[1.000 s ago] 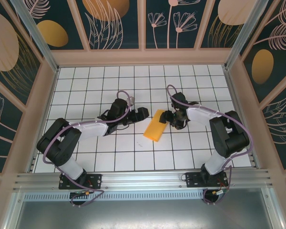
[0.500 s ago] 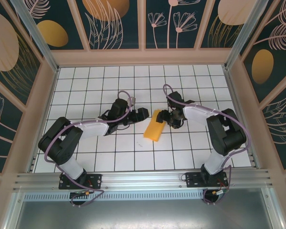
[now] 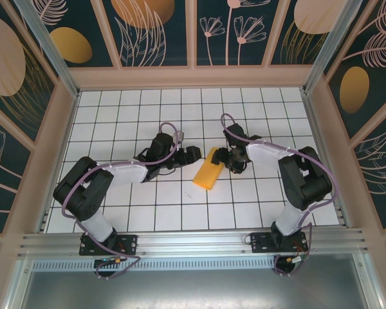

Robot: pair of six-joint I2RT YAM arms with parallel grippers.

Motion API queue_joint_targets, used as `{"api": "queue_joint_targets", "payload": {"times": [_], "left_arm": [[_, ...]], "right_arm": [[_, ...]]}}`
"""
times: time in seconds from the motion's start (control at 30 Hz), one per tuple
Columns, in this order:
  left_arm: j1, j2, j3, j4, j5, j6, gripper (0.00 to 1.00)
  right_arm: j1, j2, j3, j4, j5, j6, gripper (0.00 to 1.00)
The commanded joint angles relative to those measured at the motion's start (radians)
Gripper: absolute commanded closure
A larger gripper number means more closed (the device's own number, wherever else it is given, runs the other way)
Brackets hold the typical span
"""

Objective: Fold a paper plane with a square sheet of paper (pick it up from the middle)
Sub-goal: Fold the square sheet of paper in half at the center of the table, then hold the square sheet of paper at the center of the table.

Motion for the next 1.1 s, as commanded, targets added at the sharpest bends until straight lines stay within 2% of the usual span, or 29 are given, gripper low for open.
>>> {"api": "queue_joint_targets", "payload": {"times": [0.0, 0.47, 0.8, 1.07], "left_arm": [[-0.006, 0.014, 0.023, 0.033, 0.025, 0.013, 0.32], [-0.006, 0.016, 0.023, 0.037, 0.033, 0.01, 0.36], [-0.009, 0.017, 0.028, 0.031, 0.038, 0.009, 0.38], [-0.011, 0.022, 0.031, 0.037, 0.041, 0.003, 0.38]], "right_arm": [[0.008, -0.039, -0.017, -0.017, 0.072, 0.029, 0.25], [0.023, -0.027, -0.013, -0.062, 0.12, -0.025, 0.24], [0.014, -0.034, -0.013, -0.049, 0.068, -0.126, 0.24], [0.006, -0.019, -0.029, -0.022, 0.063, -0.098, 0.24]]}}
